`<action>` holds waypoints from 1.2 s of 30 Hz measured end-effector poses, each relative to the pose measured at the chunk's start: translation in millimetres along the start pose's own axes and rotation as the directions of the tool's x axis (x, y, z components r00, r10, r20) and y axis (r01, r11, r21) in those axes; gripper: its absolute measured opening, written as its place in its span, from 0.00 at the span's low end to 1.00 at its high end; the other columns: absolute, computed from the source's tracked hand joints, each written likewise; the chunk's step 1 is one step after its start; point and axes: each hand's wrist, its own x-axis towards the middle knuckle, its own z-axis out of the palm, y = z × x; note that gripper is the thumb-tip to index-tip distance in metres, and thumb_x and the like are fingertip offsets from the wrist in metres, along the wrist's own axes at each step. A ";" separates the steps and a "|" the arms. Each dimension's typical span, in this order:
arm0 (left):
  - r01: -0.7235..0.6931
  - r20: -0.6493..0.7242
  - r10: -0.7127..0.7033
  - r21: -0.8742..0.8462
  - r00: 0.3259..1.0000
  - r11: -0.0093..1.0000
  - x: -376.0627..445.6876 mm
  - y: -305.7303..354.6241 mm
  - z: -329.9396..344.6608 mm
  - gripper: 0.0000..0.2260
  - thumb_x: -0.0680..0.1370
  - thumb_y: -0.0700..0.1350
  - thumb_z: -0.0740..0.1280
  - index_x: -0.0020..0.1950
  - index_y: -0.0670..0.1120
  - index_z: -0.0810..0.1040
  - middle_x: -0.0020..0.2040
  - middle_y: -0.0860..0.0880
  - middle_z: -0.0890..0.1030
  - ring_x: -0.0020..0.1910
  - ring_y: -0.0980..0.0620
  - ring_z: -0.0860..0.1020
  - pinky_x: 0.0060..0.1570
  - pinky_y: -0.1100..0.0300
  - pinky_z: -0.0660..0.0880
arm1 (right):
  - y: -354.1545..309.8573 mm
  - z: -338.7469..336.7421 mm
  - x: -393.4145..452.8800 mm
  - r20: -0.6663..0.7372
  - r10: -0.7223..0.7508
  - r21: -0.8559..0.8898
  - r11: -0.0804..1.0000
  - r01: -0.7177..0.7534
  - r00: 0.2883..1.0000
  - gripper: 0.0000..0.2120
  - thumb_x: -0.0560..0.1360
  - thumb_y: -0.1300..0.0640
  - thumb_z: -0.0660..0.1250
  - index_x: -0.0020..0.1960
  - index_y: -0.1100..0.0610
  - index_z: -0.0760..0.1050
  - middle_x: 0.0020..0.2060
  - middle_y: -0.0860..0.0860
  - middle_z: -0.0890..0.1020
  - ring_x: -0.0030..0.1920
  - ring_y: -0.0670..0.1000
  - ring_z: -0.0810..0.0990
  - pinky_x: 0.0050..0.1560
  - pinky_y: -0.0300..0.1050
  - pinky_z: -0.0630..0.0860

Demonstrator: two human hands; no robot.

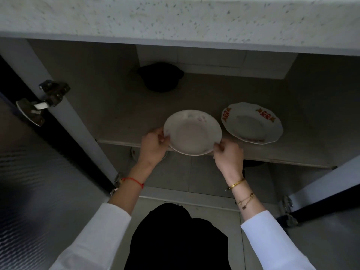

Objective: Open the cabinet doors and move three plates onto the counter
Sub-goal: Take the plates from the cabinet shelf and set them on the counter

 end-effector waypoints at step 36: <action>0.015 -0.200 -0.059 -0.216 0.978 0.976 -117.9 14.9 -61.1 0.17 0.73 0.45 0.73 0.61 0.53 0.80 0.46 0.55 0.80 0.42 0.59 0.80 0.47 0.73 0.74 | -21.5 -36.5 -95.1 -0.092 -0.083 0.164 0.982 0.098 0.992 0.10 0.75 0.58 0.67 0.56 0.53 0.79 0.32 0.42 0.82 0.37 0.44 0.80 0.35 0.34 0.76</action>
